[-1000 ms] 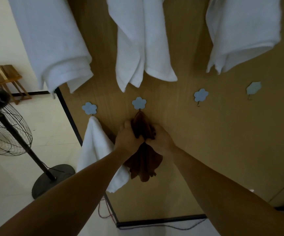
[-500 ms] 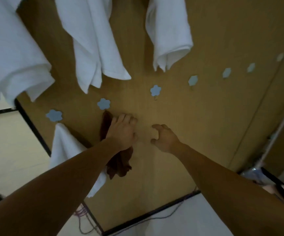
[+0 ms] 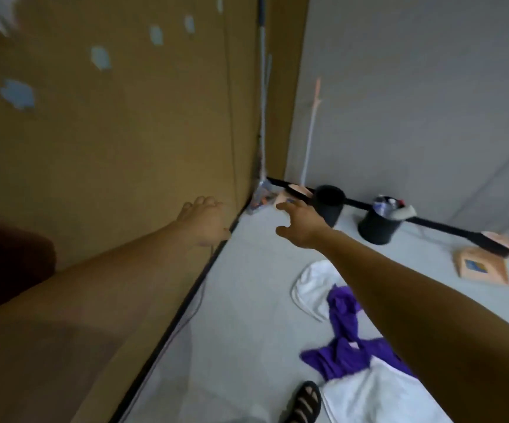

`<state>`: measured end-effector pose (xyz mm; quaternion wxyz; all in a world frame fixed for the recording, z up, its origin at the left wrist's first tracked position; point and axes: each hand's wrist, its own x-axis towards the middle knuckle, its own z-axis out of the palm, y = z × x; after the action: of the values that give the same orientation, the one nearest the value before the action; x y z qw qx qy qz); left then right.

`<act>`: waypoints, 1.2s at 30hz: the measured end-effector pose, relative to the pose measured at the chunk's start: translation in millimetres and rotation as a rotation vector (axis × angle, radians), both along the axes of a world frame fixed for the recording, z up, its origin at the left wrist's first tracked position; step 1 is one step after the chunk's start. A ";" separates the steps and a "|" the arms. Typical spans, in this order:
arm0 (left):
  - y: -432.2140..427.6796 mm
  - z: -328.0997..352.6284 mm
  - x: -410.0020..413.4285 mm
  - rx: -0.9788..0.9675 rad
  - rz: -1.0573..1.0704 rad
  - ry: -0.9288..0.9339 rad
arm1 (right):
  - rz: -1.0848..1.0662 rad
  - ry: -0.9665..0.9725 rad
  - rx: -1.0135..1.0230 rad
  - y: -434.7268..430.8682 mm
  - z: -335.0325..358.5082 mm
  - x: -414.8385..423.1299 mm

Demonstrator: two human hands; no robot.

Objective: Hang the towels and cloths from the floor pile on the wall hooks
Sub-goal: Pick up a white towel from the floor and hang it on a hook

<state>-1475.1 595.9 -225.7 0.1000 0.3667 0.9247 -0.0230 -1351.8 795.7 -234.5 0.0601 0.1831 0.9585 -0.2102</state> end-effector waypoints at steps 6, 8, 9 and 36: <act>129.1 -25.8 60.9 -0.061 -0.249 -0.104 | -0.305 -0.038 -0.032 101.8 -27.4 112.8; 172.5 -36.3 79.5 -0.079 -0.303 -0.142 | -0.382 -0.064 -0.057 129.5 -40.6 145.5; 194.3 -42.8 89.7 -0.087 -0.322 -0.166 | -0.411 -0.086 -0.073 143.3 -48.5 161.6; 438.1 -464.5 355.7 -0.450 -0.855 -0.518 | -1.271 -0.486 -0.600 205.6 -459.0 474.8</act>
<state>-1119.4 1033.9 -690.2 0.3822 0.6731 0.6104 -0.1679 -877.0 1001.3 -693.5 0.1846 0.7194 0.5290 -0.4106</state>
